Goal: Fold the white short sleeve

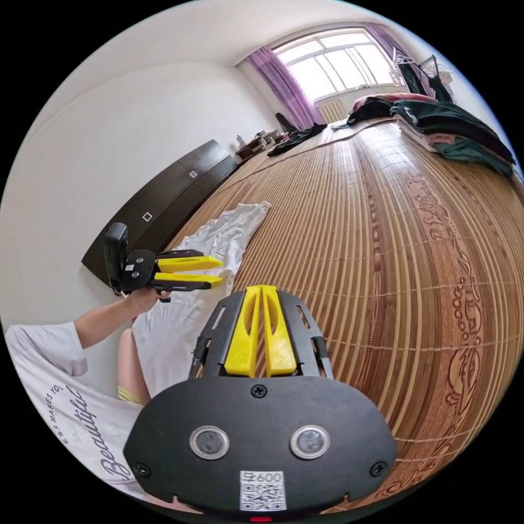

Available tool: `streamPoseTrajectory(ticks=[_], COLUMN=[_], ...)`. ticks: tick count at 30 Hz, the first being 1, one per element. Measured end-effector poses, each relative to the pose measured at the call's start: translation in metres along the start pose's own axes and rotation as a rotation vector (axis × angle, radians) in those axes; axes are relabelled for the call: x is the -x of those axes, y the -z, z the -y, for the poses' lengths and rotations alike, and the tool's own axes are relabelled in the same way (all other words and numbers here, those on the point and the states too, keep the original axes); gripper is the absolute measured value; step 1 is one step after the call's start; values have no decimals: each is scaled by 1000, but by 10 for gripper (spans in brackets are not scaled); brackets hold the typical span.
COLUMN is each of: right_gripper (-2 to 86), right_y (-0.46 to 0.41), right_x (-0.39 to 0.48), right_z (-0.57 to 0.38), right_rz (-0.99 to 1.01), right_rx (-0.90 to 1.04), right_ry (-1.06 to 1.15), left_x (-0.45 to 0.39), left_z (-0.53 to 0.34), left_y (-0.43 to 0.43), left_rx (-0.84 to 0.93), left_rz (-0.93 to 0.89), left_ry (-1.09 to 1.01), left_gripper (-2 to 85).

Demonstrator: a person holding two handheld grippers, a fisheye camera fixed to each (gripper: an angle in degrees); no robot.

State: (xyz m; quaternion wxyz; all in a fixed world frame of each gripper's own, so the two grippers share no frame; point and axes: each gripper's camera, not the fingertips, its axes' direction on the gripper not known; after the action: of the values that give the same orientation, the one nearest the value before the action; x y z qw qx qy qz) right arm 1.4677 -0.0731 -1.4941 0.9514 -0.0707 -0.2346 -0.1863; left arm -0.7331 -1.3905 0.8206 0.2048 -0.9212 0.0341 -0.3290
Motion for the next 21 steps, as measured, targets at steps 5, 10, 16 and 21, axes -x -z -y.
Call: streamPoseTrajectory(ticks=[5, 10, 16, 21], right_gripper=[15, 70, 75, 54], right_y=[-36, -87, -153, -213], right_x=[18, 68, 120, 119], right_z=[-13, -32, -61, -77], right_rz=[-17, -200, -368, -549], right_rx=[31, 86, 94, 183], right_ry=[115, 318, 582, 611], left_x=[-18, -16, -9, 9], left_z=[0, -13, -23, -22], left_y=[-11, -14, -38, -43], left_rx=[-13, -34, -26, -31], left_rz=[-13, -57, -157, -252], left_ry=[-16, 34, 104, 160], left_gripper=[23, 15, 12, 16])
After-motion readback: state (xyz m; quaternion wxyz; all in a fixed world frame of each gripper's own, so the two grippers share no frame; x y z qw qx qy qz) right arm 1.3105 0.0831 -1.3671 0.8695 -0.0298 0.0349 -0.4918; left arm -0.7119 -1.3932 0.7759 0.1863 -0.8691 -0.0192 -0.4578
